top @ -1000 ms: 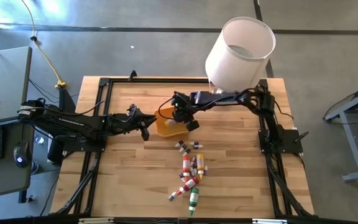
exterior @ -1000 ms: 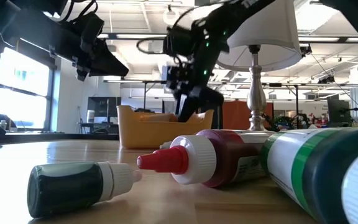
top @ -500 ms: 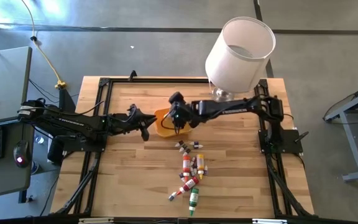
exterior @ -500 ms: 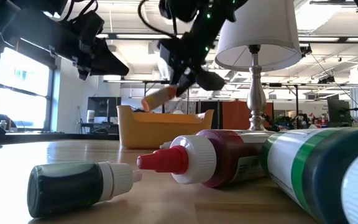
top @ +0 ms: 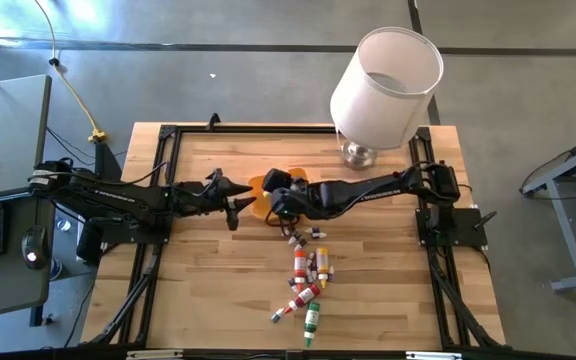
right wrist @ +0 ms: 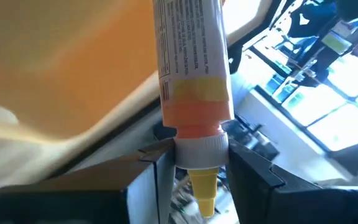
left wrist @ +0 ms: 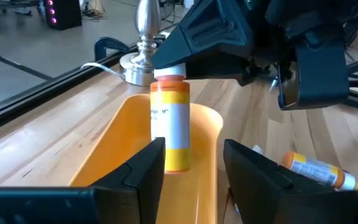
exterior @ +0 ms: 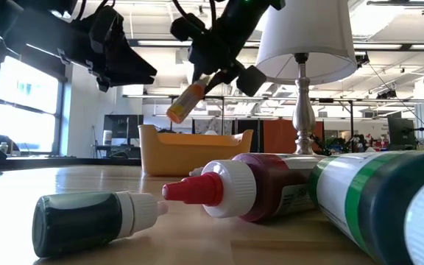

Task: Pick & Place food coloring
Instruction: Adjust the large yellow food coloring bottle in the yellow bin

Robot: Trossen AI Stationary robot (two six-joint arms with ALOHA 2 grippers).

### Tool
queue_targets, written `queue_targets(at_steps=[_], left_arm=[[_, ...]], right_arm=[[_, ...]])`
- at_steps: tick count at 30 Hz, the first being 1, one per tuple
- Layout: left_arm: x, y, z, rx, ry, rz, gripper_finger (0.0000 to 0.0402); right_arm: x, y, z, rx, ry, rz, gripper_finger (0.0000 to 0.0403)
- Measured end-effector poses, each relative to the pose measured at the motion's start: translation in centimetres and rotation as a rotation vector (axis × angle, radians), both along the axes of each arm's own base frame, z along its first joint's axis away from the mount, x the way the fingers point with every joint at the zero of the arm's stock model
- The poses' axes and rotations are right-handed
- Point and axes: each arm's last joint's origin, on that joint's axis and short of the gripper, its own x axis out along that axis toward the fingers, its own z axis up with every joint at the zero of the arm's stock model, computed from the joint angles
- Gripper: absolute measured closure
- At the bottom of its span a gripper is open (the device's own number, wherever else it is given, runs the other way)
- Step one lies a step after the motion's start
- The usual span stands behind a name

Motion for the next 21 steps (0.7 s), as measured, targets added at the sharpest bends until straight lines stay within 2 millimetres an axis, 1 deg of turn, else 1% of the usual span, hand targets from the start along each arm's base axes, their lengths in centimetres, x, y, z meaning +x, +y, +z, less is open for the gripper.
queue_targets(at_steps=[4, 10, 15, 21], left_arm=[[0.0, 0.0, 0.0, -0.01, -0.007, 0.001, 0.0232], [0.0, 0.0, 0.1, -0.015, -0.009, -0.007, 0.0232], [0.0, 0.0, 0.1, -0.014, -0.01, -0.003, 0.0232], [0.0, 0.0, -0.1, -0.013, 0.004, -0.002, 0.0232]], right_arm=[[-0.2, 0.1, 0.0, -0.047, 0.045, 0.001, 0.0287], [-0.9, -0.8, -0.9, -0.066, 0.171, -0.029, 0.0288], [-0.8, -1.9, -2.5, -0.169, 0.262, -0.105, 0.0288], [-0.4, -3.1, -5.2, -0.206, 0.39, -0.108, 0.0288]])
